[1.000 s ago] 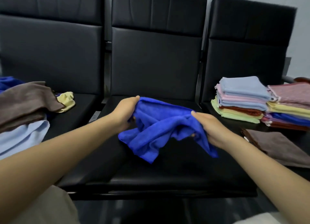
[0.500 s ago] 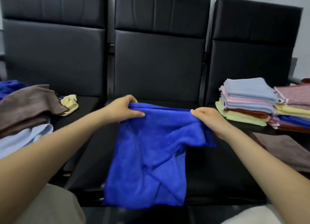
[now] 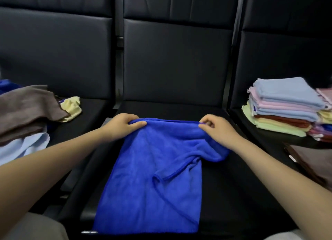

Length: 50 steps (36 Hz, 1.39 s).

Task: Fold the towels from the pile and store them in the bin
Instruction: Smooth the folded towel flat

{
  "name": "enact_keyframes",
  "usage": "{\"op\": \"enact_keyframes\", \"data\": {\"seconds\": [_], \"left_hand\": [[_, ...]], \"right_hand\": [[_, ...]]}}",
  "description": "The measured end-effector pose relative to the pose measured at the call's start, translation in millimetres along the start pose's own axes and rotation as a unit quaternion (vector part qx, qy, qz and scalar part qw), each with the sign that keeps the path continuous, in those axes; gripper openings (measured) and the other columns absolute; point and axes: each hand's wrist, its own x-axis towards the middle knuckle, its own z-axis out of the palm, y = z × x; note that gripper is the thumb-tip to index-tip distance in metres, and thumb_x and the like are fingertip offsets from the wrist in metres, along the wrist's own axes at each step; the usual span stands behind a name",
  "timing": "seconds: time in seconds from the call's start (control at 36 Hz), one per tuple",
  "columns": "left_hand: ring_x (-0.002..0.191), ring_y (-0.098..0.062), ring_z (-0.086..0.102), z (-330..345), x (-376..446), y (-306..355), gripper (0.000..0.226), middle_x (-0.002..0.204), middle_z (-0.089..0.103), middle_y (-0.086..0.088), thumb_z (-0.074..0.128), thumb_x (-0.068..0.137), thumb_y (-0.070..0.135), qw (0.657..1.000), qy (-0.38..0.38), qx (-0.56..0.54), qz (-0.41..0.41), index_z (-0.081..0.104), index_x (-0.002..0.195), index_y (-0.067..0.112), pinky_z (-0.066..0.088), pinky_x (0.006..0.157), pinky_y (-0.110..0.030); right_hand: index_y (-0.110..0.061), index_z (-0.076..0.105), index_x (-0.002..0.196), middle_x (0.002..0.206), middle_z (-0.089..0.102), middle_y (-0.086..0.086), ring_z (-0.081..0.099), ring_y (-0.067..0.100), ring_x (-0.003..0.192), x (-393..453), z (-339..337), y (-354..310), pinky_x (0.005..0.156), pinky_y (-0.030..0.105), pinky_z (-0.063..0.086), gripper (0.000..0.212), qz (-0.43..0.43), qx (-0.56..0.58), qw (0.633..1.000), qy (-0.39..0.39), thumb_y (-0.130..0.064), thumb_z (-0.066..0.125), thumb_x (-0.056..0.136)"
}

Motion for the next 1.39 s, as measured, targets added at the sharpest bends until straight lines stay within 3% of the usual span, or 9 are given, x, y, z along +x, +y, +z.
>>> {"op": "enact_keyframes", "data": {"seconds": [0.11,0.36,0.5,0.58,0.72,0.92,1.17,1.28,1.39], "left_hand": [[0.071,-0.014,0.059,-4,3,-21,0.027,0.076,0.065,0.000,0.061,0.093,0.036,0.998,0.050,-0.016,-0.043,0.070,0.084,0.012,0.045,0.064,-0.027],[0.068,-0.008,0.057,-3,10,-30,0.016,0.075,0.065,0.002,0.064,0.092,0.027,0.984,0.126,-0.082,-0.094,0.069,0.084,0.015,0.043,0.059,-0.018],[0.075,-0.015,0.061,3,26,-20,0.018,0.081,0.067,-0.001,0.065,0.091,0.028,0.963,0.164,-0.174,-0.127,0.072,0.090,0.011,0.049,0.066,-0.025],[0.092,-0.017,0.059,7,35,-25,0.019,0.097,0.065,-0.003,0.067,0.089,0.027,0.959,0.194,-0.148,-0.148,0.068,0.103,0.014,0.046,0.079,-0.027],[0.123,-0.031,0.048,4,26,-35,0.052,0.133,0.049,-0.015,0.063,0.090,0.036,0.966,0.177,0.039,-0.186,0.049,0.135,0.013,0.040,0.100,-0.040],[0.117,-0.024,0.047,1,7,-16,0.026,0.116,0.055,-0.006,0.059,0.093,0.025,0.978,0.178,0.101,-0.029,0.061,0.118,0.017,0.038,0.092,-0.030],[0.077,-0.001,0.062,4,-28,23,0.012,0.075,0.069,0.014,0.060,0.092,0.024,0.992,-0.087,0.094,0.017,0.071,0.086,0.024,0.046,0.071,-0.014],[0.086,-0.006,0.059,3,-42,18,0.012,0.094,0.067,0.008,0.062,0.091,0.030,0.980,-0.119,0.157,0.023,0.071,0.096,0.023,0.046,0.084,-0.024],[0.096,-0.004,0.053,2,-54,7,0.016,0.107,0.060,-0.003,0.066,0.090,0.027,0.982,-0.113,0.146,0.048,0.069,0.105,0.023,0.041,0.093,-0.023]], "right_hand": [[-0.029,0.065,0.071,0.073,0.065,0.001,0.053,0.008,0.064,-10,-1,14,0.066,0.023,0.043,0.020,0.048,-0.028,0.993,-0.101,-0.015,0.074,0.084],[-0.014,0.069,0.075,0.076,0.065,0.002,0.056,0.011,0.070,-12,-14,27,0.061,0.021,0.044,0.016,0.130,0.108,0.986,0.007,-0.018,0.067,0.091],[-0.013,0.064,0.076,0.054,0.062,-0.002,0.054,0.015,0.051,15,-12,15,0.038,0.016,0.040,0.018,0.230,0.381,0.881,0.162,-0.003,0.061,0.091],[-0.006,0.064,0.091,0.069,0.067,0.001,0.063,0.013,0.066,34,-6,16,0.050,0.016,0.052,0.020,0.263,0.466,0.819,0.209,0.011,0.052,0.091],[-0.010,0.052,0.135,0.130,0.056,0.014,0.055,0.029,0.119,29,9,39,0.101,0.036,0.046,0.046,0.298,0.250,0.900,0.197,-0.005,0.061,0.090],[-0.023,0.068,0.096,0.099,0.064,-0.003,0.060,0.014,0.096,-10,7,-2,0.084,0.025,0.044,0.014,0.032,-0.004,0.993,0.114,-0.012,0.063,0.088],[-0.024,0.071,0.104,0.098,0.065,-0.013,0.055,0.004,0.096,-65,49,-80,0.081,0.012,0.040,0.033,-0.192,0.020,0.965,-0.180,-0.037,0.082,0.076],[-0.022,0.072,0.094,0.094,0.065,-0.008,0.056,0.014,0.090,-78,71,-74,0.085,0.030,0.046,0.029,-0.228,-0.009,0.962,-0.151,-0.047,0.068,0.081],[-0.013,0.074,0.087,0.083,0.065,-0.011,0.055,0.011,0.080,-81,69,-72,0.078,0.020,0.043,0.020,-0.203,0.044,0.973,-0.099,-0.031,0.067,0.084]]}}
